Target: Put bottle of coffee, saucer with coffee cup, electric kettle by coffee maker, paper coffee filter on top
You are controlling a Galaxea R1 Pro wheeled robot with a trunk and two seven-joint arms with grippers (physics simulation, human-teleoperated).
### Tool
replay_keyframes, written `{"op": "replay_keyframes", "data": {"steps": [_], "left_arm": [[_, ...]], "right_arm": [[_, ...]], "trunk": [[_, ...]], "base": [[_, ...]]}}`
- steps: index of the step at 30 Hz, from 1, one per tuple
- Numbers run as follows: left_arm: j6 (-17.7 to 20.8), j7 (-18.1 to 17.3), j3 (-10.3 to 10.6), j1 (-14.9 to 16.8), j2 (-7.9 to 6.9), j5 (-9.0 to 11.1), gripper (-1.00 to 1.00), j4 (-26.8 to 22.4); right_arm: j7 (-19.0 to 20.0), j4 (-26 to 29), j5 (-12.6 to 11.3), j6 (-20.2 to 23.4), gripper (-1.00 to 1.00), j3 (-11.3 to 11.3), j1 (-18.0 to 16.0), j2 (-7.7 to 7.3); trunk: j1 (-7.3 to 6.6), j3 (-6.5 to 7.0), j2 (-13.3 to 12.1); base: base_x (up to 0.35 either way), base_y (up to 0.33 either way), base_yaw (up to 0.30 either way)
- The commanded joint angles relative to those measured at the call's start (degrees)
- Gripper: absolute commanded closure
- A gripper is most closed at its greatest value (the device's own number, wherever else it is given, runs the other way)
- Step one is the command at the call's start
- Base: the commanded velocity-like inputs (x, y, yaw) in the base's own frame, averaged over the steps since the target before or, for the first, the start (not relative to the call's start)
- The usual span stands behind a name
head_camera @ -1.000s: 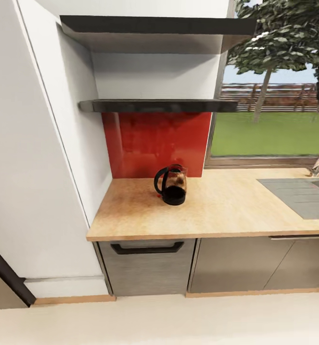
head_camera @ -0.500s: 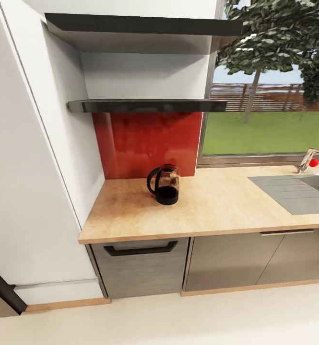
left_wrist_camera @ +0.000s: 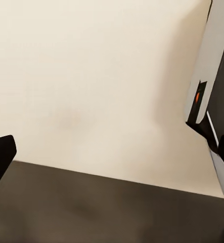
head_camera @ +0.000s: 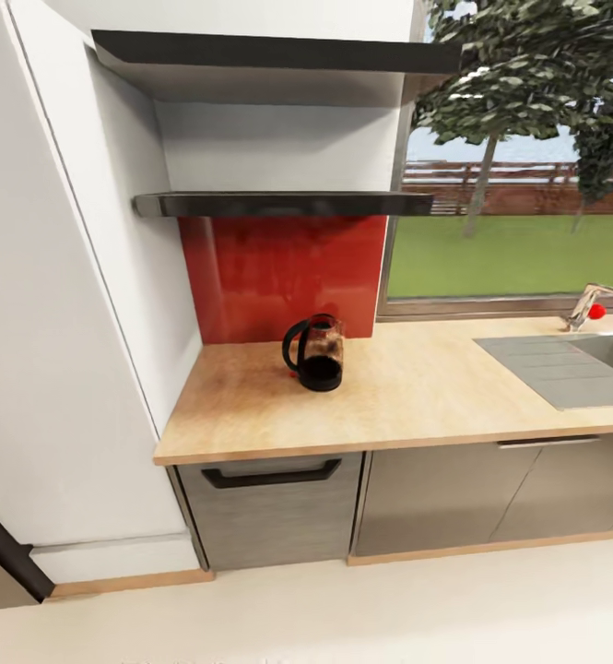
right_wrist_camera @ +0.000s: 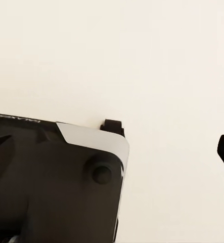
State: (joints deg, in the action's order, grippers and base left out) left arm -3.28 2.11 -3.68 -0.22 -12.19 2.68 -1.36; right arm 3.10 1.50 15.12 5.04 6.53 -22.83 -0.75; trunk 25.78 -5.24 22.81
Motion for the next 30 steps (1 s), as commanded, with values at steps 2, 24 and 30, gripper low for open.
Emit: {"op": "replay_keyframes", "data": {"steps": [2,24,30], "left_arm": [[-0.17,0.0,-0.43,0.03,-0.1,0.4,-1.0,-0.22],[-0.19,0.0,-0.45,0.4,-0.42,0.32,-1.0,-0.31],[-0.28,0.0,-0.45,0.36,-0.5,0.31,-1.0,-0.25]], "right_arm": [[0.24,0.25,0.54,0.15,-1.0,0.46,-0.02,0.56],[0.3,24.86,0.44,-8.62,-1.0,0.38,-0.02,10.75],[0.39,35.16,0.36,-11.06,-1.0,-3.44,-0.02,10.75]], "trunk": [[0.01,-0.1,0.11],[0.01,-0.1,0.11],[0.01,-0.1,0.11]], "base": [[-0.271,0.108,-0.005],[-0.094,0.037,0.0],[0.0,0.0,0.0]]}}
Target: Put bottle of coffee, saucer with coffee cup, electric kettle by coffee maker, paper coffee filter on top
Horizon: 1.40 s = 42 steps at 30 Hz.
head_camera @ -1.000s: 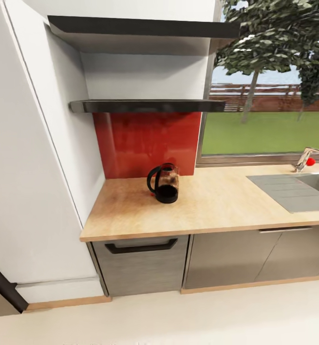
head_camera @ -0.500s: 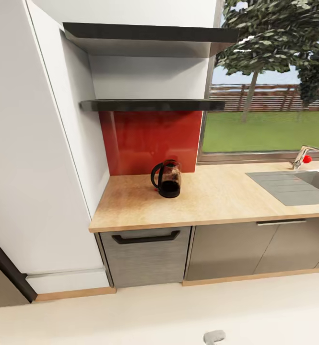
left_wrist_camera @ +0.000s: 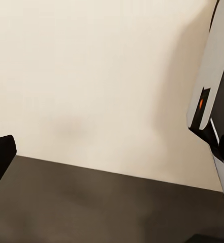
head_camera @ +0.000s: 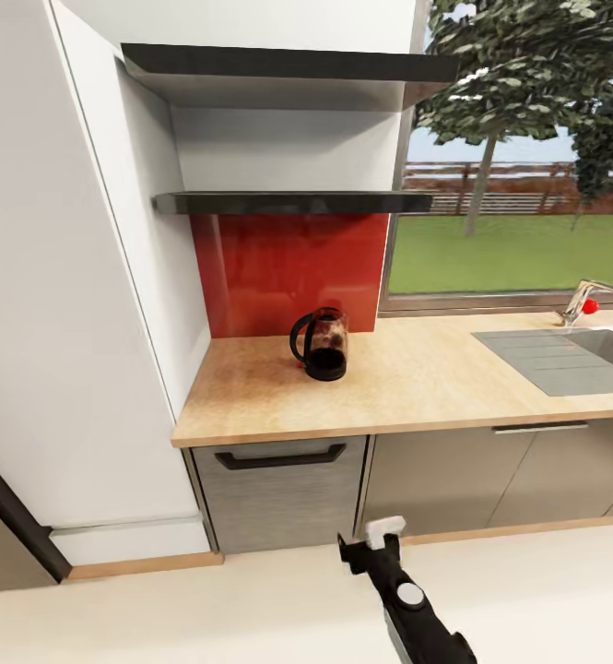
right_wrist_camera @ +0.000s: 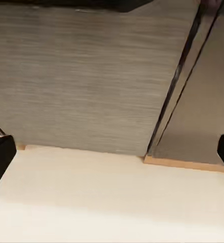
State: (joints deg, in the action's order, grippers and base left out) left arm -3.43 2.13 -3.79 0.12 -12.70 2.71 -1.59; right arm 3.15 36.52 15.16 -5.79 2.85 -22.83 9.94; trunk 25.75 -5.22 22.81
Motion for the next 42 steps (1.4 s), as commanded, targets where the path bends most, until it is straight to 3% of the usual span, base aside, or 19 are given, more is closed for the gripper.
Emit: {"op": "replay_keyframes", "data": {"steps": [1,4,6,7,9,11,21,37,42], "left_arm": [[-0.17,-0.02,-0.3,-0.03,0.03,0.28,-1.0,0.0],[-0.17,-0.02,-0.26,-0.03,0.01,0.18,-1.0,0.0],[-0.18,-0.03,-0.21,-0.04,-0.11,0.05,-1.0,0.0],[-0.18,-0.02,-0.23,-0.04,-0.17,0.05,-1.0,0.04],[-0.11,-0.02,-0.31,-0.04,-0.23,0.27,-1.0,0.07],[-0.1,-0.02,-0.33,-0.04,-0.17,0.33,-1.0,0.09],[-0.09,-0.02,-0.34,-0.04,-0.13,0.34,-1.0,0.18],[0.0,-0.02,-0.29,-0.19,-0.13,0.28,-1.0,0.68],[0.01,-0.44,-0.24,0.42,-0.94,0.52,-1.0,-0.73]], "right_arm": [[0.19,7.71,0.25,-1.99,-1.0,-5.44,-0.02,0.06],[0.12,14.6,-0.97,-2.33,-1.0,-7.35,-0.02,0.06],[-0.01,26.05,-8.81,-1.6,-1.0,-8.35,-0.05,0.06],[-0.19,28.5,-10.42,-0.6,-1.0,-8.81,-0.07,0.06],[-1.82,33.99,-12.63,5.54,-1.0,-10.23,-0.26,0.06],[-3.67,37.0,-13.21,10.33,-1.0,-10.66,-1.1,0.06],[-5.33,39.82,-13.52,19.22,-1.0,-11.11,-8.4,0.06],[-5.37,38.7,-13.32,20.11,-1.0,-10.95,-9.6,0.06],[-5.65,39.43,-13.39,20.25,-1.0,-12.57,-9.43,0.06]], "trunk": [[0.03,-0.12,0.11],[0.03,-0.12,0.11],[0.03,-0.12,0.11],[0.03,-0.12,0.11],[0.03,-0.12,0.11],[0.03,-0.12,0.11],[0.03,-0.12,0.11],[0.03,-0.12,0.11],[0.03,-0.12,0.11]], "base": [[0.0,0.0,0.0],[0.0,0.0,0.0],[0.0,0.0,0.0],[0.0,0.0,0.0],[0.0,0.0,0.0],[0.0,0.0,0.0],[0.0,0.0,0.0],[0.0,0.065,0.0],[0.0,0.0,0.0]]}}
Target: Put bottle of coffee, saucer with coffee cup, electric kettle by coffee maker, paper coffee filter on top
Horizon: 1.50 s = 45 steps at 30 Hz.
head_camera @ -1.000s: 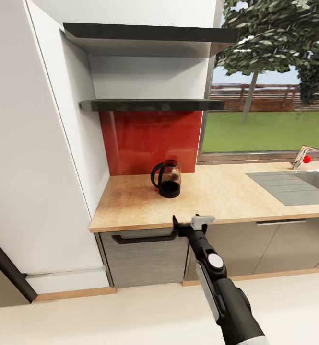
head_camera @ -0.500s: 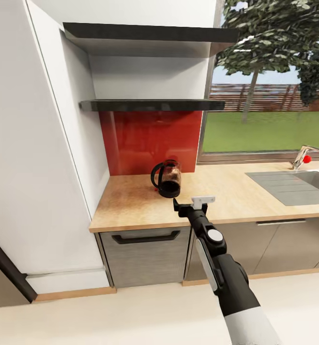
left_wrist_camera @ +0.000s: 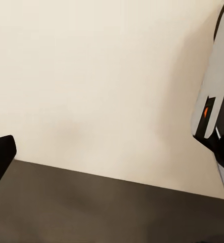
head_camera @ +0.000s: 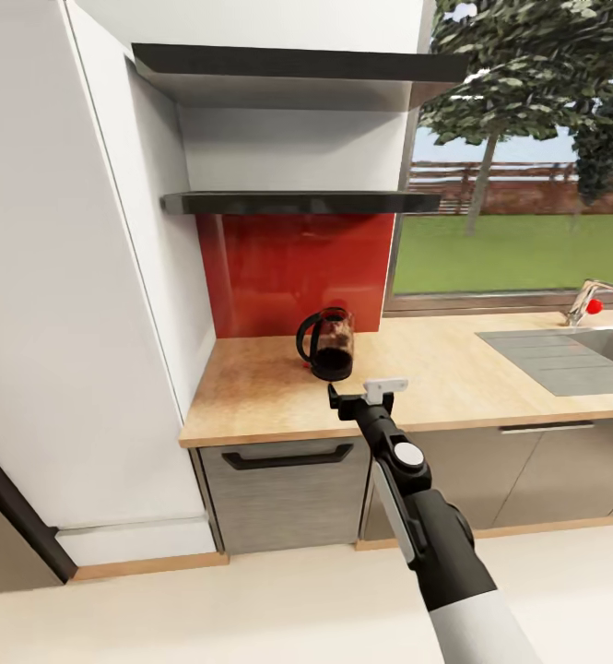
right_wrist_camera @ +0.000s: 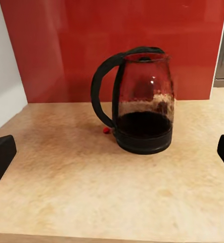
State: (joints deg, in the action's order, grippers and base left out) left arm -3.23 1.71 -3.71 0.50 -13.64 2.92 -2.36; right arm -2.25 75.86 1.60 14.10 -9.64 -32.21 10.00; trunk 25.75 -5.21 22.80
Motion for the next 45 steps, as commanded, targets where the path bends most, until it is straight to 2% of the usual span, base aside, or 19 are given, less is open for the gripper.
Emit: {"op": "replay_keyframes", "data": {"steps": [1,19,31,32,39,45], "left_arm": [[-0.21,-0.03,-0.34,0.04,0.01,0.31,-1.0,0.05],[-0.26,-0.04,-0.44,-0.43,0.07,0.33,-1.0,1.32],[-0.25,0.03,-0.59,-0.49,0.39,0.36,-1.0,3.31],[-0.25,0.04,-0.59,-0.5,0.42,0.39,-1.0,4.09],[-0.2,0.04,-0.6,-0.49,0.46,0.41,-1.0,4.69],[-0.12,0.15,-0.6,-0.5,0.55,0.41,-1.0,4.94]], "right_arm": [[-0.23,0.15,0.17,0.35,-1.0,-0.26,-0.05,0.0],[-0.56,-3.28,-0.18,0.22,-1.0,-0.54,0.01,0.0],[-4.06,-7.14,-0.27,0.22,-1.0,-0.62,-0.03,0.0],[-15.64,-7.97,-0.28,0.22,-1.0,-0.63,-0.01,0.0],[-20.65,-10.4,-0.33,0.15,-1.0,-0.64,-0.03,0.0],[-21.65,-10.87,-0.43,0.06,-1.0,-0.57,0.0,0.0]], "trunk": [[0.03,-0.13,0.13],[0.03,-0.13,0.13],[0.03,-0.13,0.13],[0.03,-0.13,0.13],[0.03,-0.13,0.13],[0.03,-0.13,0.13]], "base": [[0.0,0.0,0.0],[0.0,0.0,0.0],[0.098,0.074,0.0],[0.23,0.225,0.0],[0.237,0.237,0.0],[0.24,0.246,0.0]]}}
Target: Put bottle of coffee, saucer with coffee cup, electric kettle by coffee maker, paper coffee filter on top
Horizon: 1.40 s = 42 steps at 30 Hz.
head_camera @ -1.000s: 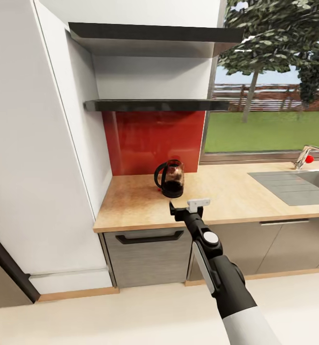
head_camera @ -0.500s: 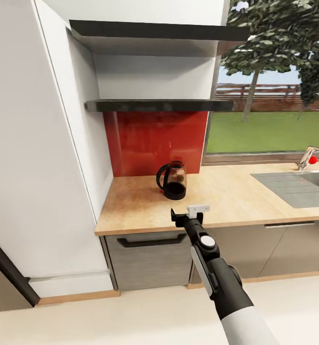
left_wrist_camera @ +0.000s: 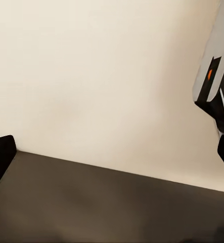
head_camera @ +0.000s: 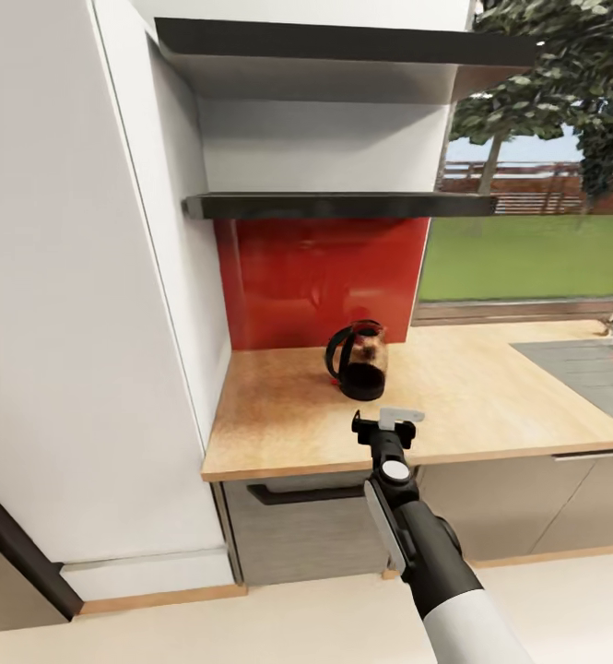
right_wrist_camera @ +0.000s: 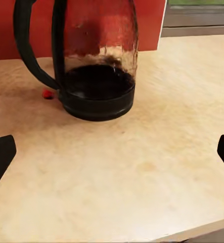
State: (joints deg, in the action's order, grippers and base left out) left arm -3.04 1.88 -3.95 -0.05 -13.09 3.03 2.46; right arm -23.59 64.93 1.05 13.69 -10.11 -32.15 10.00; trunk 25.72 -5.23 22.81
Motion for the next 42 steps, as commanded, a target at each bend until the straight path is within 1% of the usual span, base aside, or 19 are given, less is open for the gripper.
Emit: {"op": "replay_keyframes", "data": {"steps": [1,3,7,11,27,38,42], "left_arm": [[-0.31,0.01,-0.36,0.05,0.06,0.31,-1.0,0.14],[-0.31,-0.01,-0.36,-0.06,0.15,0.31,-1.0,0.15],[-0.31,-0.03,-0.36,-0.4,0.46,0.31,-1.0,0.17],[-0.3,-0.03,-0.36,-0.48,0.52,0.31,-1.0,0.17],[-0.3,-0.04,-0.36,-0.54,0.52,0.31,-1.0,0.18],[-0.21,-0.03,-0.36,-0.57,0.6,0.31,-1.0,0.18],[-0.21,-0.03,-0.36,-0.57,0.68,0.31,-1.0,0.19]], "right_arm": [[-0.35,0.05,0.09,0.48,-1.0,-0.1,-0.05,0.0],[-0.36,0.01,-0.12,0.51,-1.0,-0.09,-0.05,0.0],[-0.32,-0.58,-1.76,0.54,-1.0,-0.18,-0.06,0.0],[-0.32,-1.11,-2.33,0.55,-1.0,-0.19,-0.04,0.0],[-0.32,-1.11,-2.37,0.51,-1.0,-0.18,-0.04,0.0],[-0.35,-1.11,-2.32,0.46,-1.0,-0.06,-0.02,0.0],[-0.4,-1.04,-2.2,0.46,-1.0,-0.03,-0.03,0.0]], "trunk": [[0.06,-0.11,0.11],[0.06,-0.11,0.11],[0.06,-0.11,0.11],[0.06,-0.11,0.11],[0.06,-0.77,0.11],[0.06,-1.45,0.11],[0.06,-1.54,0.11]], "base": [[0.249,0.243,0.0],[0.263,0.228,0.0],[0.294,0.164,0.0],[0.225,0.119,0.007],[0.01,0.003,0.151],[0.209,0.0,0.181],[0.04,0.0,0.067]]}}
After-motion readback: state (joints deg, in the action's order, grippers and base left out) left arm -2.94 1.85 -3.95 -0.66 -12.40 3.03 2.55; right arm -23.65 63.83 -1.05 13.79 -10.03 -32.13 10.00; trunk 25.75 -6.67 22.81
